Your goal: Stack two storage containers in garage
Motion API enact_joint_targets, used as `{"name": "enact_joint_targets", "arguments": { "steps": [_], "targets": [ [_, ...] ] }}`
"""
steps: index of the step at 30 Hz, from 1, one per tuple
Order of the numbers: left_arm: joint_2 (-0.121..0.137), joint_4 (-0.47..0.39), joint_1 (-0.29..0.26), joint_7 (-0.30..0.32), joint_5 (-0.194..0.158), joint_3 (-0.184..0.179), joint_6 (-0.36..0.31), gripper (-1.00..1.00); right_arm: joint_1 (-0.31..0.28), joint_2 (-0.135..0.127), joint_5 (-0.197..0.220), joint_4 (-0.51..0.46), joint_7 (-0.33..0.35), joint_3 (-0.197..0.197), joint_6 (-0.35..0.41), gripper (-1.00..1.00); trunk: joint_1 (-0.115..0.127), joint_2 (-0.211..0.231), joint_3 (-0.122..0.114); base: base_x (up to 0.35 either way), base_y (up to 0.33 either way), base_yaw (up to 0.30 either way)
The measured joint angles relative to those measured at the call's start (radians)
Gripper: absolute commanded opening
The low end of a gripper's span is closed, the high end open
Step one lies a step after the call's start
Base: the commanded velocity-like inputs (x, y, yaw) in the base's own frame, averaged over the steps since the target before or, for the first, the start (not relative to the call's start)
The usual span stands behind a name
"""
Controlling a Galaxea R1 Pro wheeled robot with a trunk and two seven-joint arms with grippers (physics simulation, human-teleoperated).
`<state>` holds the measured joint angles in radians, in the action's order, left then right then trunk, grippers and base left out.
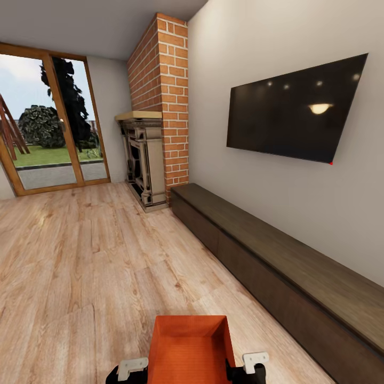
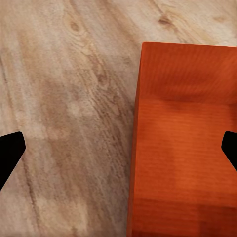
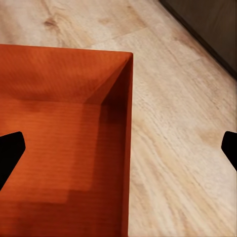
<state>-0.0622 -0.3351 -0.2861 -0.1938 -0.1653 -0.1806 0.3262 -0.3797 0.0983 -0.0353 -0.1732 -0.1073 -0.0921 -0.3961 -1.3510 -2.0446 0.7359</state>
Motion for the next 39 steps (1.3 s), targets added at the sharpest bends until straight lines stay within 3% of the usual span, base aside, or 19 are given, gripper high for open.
{"name": "enact_joint_targets", "arguments": {
  "steps": [14,29,35,39],
  "targets": [
    [0.000,0.000,0.000,0.000,0.000,0.000,0.000,1.00,0.000,-0.001,0.001,-0.001,-0.002,0.005,-0.001,1.00,0.000,0.000,0.000,0.000,0.000,0.000],
    [0.000,0.000,0.000,0.000,0.000,0.000,0.000,1.00,0.000,-0.002,0.001,-0.001,0.000,0.005,-0.002,1.00,-0.057,-0.105,0.047,0.000,0.000,0.000],
    [0.000,0.000,0.000,0.000,0.000,0.001,0.000,1.00,0.000,-0.002,0.001,-0.001,0.000,0.004,-0.002,1.00,-0.058,-0.105,0.047,0.000,0.000,0.000],
    [0.000,0.000,0.000,0.000,0.000,0.001,0.000,1.00,0.000,-0.002,0.001,-0.001,0.000,0.004,-0.003,1.00,-0.073,-0.133,0.059,0.000,0.000,0.000]
  ]
}}
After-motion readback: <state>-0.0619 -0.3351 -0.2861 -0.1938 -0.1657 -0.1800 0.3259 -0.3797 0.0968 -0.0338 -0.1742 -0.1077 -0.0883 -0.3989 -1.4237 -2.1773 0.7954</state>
